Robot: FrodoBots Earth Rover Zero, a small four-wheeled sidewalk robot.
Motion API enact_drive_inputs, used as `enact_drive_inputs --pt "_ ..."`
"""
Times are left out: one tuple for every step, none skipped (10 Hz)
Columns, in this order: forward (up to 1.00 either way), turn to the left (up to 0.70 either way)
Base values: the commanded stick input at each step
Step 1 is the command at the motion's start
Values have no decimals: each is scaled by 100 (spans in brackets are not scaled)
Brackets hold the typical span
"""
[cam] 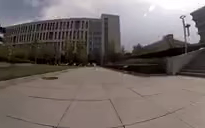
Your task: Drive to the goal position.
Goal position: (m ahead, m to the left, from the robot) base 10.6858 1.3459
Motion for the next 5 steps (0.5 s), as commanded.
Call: enact_drive_inputs --pt "100 0" --pt "100 0" --pt "100 0" --pt "100 0" --pt "100 0"
